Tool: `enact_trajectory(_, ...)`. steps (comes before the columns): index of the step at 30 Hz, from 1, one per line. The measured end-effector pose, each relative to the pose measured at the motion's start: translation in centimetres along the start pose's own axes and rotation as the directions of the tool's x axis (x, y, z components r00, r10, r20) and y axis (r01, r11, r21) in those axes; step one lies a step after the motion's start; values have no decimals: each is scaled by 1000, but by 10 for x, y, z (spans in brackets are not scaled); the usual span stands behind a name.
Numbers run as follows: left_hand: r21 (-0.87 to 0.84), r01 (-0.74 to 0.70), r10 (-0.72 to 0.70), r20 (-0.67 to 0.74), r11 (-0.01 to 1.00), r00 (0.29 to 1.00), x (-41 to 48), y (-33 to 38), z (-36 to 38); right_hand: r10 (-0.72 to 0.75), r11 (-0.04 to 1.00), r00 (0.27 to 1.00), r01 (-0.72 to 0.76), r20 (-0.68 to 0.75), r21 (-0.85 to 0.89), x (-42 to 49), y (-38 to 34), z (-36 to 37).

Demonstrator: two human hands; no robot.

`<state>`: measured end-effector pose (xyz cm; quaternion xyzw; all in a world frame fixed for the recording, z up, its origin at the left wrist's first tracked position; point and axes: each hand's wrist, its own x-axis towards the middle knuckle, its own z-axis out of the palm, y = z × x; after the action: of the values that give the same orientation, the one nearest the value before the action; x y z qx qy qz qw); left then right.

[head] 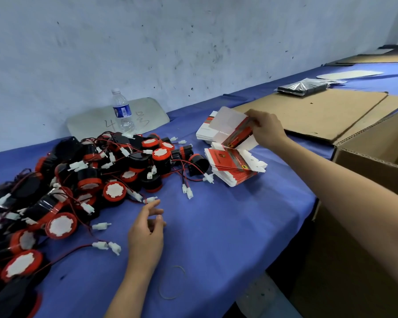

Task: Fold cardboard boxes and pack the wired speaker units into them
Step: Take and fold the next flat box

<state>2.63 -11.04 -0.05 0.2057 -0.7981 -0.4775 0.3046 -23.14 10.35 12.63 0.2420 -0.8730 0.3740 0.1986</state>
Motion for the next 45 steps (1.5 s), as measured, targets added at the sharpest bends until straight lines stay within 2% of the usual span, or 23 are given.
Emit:
enact_trajectory(3, 0, -4, 4, 3, 1000, 1000, 0, -1, 0, 28, 994, 999, -23, -41, 107, -3, 1, 2)
enact_trajectory(9, -13, 6, -7, -2, 1000, 1000, 2, -2, 1, 47, 979, 996, -31, -77, 203, 1, -1, 1)
enact_trajectory(17, 6, 7, -7, -4, 1000, 1000, 2, -1, 1, 203, 906, 978, -167, -54, 388, 10, -3, -5)
enact_trajectory(21, 15, 14, -14, 0, 1000, 1000, 1, -1, 0, 202, 900, 978, -162, -59, 404, 9, -5, -3)
enact_trajectory(31, 12, 1, -1, 13, 1000, 1000, 1, 0, -1, 116, 897, 981, -36, -154, 441, -2, -6, 4)
enact_trajectory(35, 24, 3, -3, 14, 1000, 1000, 2, -1, -1, 145, 876, 978, -57, -148, 479, -2, -6, 4)
enact_trajectory(39, 18, 3, -3, 8, 1000, 1000, 3, -2, 0, 241, 823, 966, -151, -96, 548, 3, -6, 3)
enact_trajectory(42, 9, 10, -10, 8, 1000, 1000, 3, -3, 0, 296, 835, 953, -224, -67, 502, 9, -8, 0)
enact_trajectory(45, 5, 14, -14, 15, 1000, 1000, 3, -3, 0, 220, 938, 972, -189, -80, 291, 14, -15, -7)
